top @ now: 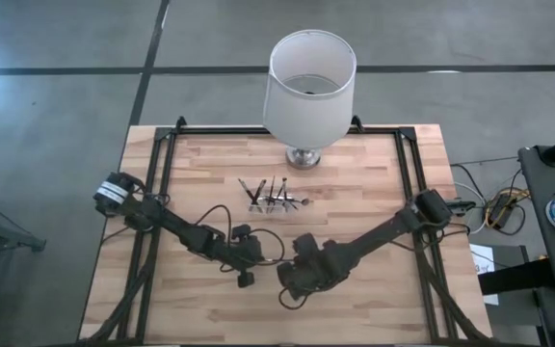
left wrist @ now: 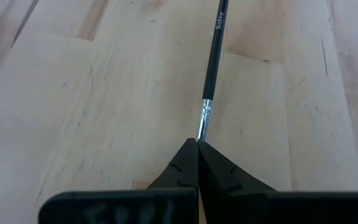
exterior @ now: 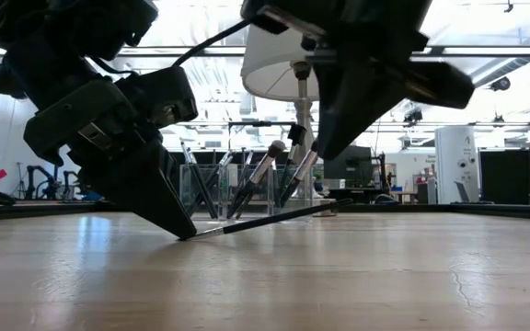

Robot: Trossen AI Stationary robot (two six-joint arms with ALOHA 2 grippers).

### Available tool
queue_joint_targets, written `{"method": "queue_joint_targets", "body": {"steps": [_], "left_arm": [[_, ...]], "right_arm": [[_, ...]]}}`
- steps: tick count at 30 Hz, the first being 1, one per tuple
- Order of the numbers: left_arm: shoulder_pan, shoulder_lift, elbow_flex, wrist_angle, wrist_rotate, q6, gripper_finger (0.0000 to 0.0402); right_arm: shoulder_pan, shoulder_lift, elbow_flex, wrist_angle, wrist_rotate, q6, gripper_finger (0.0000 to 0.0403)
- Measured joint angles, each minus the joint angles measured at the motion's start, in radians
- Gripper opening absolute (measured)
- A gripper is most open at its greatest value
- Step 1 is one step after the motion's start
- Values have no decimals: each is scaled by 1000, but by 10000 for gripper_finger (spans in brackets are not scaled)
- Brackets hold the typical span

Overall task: Put items in baskets/containers
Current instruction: Put the eyeshadow brush into the transparent organizer

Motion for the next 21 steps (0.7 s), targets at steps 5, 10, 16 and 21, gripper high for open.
{"method": "queue_joint_targets", "body": {"steps": [5, 10, 16, 21], "left_arm": [[0, 0, 0, -1, 1, 0, 0], [0, 0, 0, -2, 1, 0, 0], [0, 1, -1, -2, 1, 0, 0], [0, 1, -1, -3, 1, 2, 0]], "right_arm": [[-22, 0, 9, 4, -22, -141, 11], [-45, -1, 43, 8, -69, -302, 50], [-50, -2, 56, 7, -89, -549, 115], [-56, -2, 38, 7, -170, -881, 136]]}}
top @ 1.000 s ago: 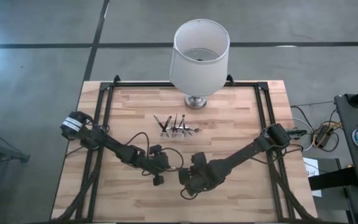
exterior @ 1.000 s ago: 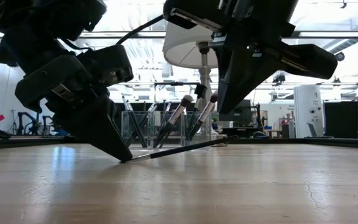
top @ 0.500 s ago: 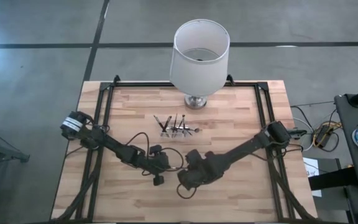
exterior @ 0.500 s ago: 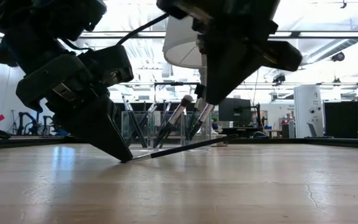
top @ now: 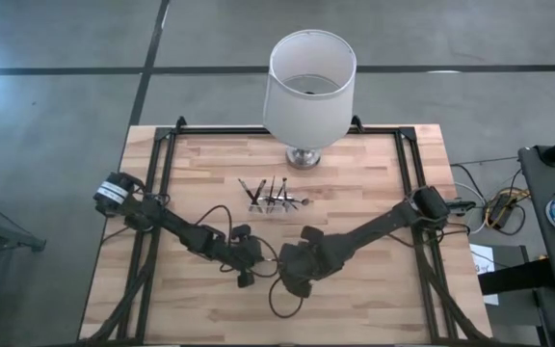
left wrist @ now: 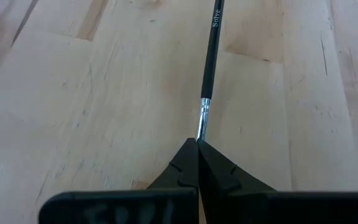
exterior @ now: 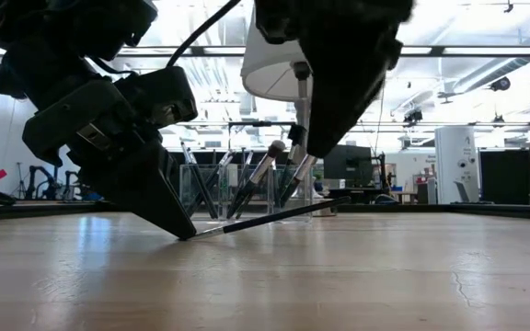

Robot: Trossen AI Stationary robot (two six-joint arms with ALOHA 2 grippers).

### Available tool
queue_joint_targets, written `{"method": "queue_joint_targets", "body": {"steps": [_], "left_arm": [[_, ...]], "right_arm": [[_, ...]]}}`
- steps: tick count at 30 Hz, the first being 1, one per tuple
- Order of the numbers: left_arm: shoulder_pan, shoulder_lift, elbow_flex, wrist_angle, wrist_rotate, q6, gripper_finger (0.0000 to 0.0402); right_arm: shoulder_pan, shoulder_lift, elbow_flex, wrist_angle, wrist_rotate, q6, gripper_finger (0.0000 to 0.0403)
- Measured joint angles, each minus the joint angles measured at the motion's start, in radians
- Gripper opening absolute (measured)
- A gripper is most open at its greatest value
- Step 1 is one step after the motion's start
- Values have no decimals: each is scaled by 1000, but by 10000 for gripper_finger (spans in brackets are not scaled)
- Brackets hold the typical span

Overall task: Put items in baskets/containers
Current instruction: Put the eyeshadow brush into the transparent organizer

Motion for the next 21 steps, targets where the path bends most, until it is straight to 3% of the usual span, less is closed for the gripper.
{"method": "queue_joint_targets", "body": {"steps": [6, 21], "left_arm": [[0, 0, 0, 0, 1, -2, 0], [0, 0, -1, 0, -6, -19, 0]], "right_arm": [[-7, 2, -3, 1, -23, -274, 130], [-37, 56, -40, 122, -54, -357, 137]]}}
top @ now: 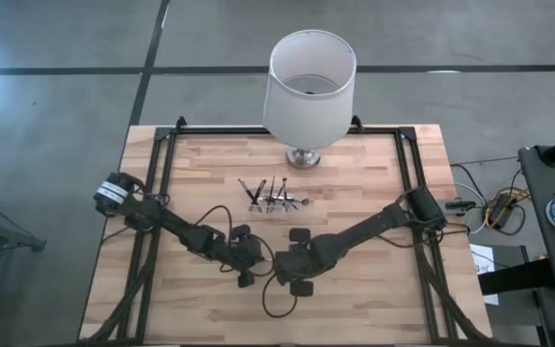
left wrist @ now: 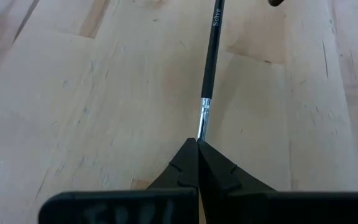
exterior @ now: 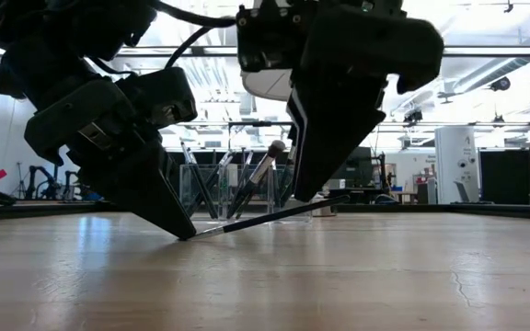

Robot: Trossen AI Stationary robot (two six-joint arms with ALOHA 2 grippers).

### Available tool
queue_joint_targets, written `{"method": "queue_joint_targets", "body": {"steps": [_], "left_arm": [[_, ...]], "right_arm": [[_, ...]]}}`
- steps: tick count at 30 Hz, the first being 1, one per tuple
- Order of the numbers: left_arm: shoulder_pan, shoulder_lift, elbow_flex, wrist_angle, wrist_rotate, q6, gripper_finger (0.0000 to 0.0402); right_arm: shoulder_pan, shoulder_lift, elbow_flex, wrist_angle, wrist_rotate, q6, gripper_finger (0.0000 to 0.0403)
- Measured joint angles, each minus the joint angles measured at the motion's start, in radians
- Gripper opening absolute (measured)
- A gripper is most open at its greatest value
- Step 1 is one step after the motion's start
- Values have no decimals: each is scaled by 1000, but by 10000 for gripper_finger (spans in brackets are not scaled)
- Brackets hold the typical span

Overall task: Put items in baskets/containers
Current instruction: Put the eyeshadow brush into the transparent organizer

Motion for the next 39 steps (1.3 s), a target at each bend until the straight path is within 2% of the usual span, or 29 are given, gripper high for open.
{"method": "queue_joint_targets", "body": {"steps": [18, 23, 31, 39], "left_arm": [[0, 0, 0, 0, -4, -5, 0], [0, 0, 0, 0, -6, -5, 0], [0, -5, -1, 4, -19, -6, 0], [1, -93, -4, -17, -118, -25, 0]], "right_arm": [[-4, 27, -36, 45, 23, 41, 122], [-7, 27, -34, 49, 20, 43, 94], [-12, 31, -41, 54, 11, 60, 20], [-13, 29, -44, 53, -3, 124, 15]]}}
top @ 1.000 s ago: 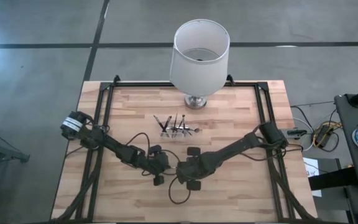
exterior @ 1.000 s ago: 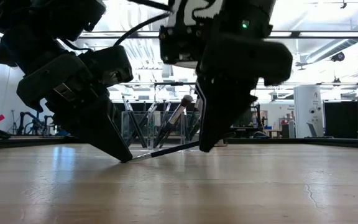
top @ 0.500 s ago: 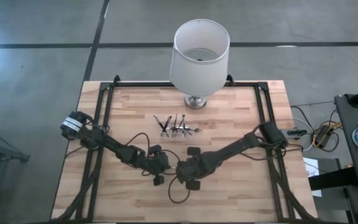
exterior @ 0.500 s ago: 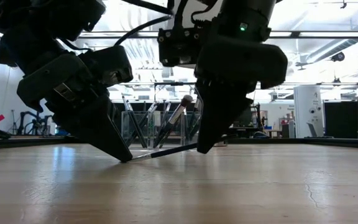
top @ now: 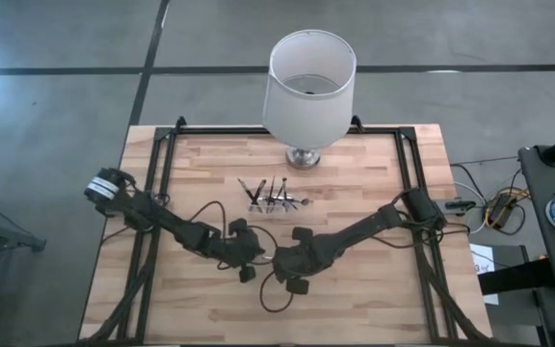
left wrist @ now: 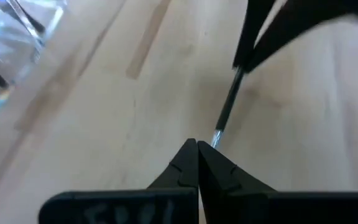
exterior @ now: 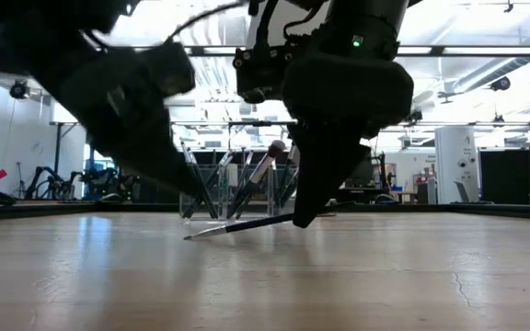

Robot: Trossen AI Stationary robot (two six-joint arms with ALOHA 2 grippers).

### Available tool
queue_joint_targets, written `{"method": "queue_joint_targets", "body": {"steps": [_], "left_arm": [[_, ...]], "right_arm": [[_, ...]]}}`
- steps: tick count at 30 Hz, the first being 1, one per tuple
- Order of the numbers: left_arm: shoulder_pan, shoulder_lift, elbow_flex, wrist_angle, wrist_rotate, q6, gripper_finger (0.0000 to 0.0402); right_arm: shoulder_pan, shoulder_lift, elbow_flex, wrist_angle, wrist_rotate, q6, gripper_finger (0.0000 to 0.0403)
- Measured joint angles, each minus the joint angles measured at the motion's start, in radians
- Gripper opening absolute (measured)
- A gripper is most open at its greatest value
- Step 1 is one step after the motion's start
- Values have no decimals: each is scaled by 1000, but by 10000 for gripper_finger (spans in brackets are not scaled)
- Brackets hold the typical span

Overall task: Put items in baskets/containers
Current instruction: Put the eyeshadow brush into the transparent organizer

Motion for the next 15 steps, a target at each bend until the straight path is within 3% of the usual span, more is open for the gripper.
{"method": "queue_joint_targets", "body": {"steps": [3, 6, 11, 15], "left_arm": [[0, -70, 1, -48, -8, -16, 0], [-10, -185, 1, -102, -28, -55, 0], [-62, -418, 1, -210, -171, -112, 0], [-90, -572, -7, -230, -227, -190, 0]], "right_arm": [[13, -10, 10, -6, 15, 49, 15], [45, -42, 27, -51, 102, 141, 15], [134, -126, 33, -97, 313, 439, 14], [201, -180, 33, -97, 577, 778, 14]]}}
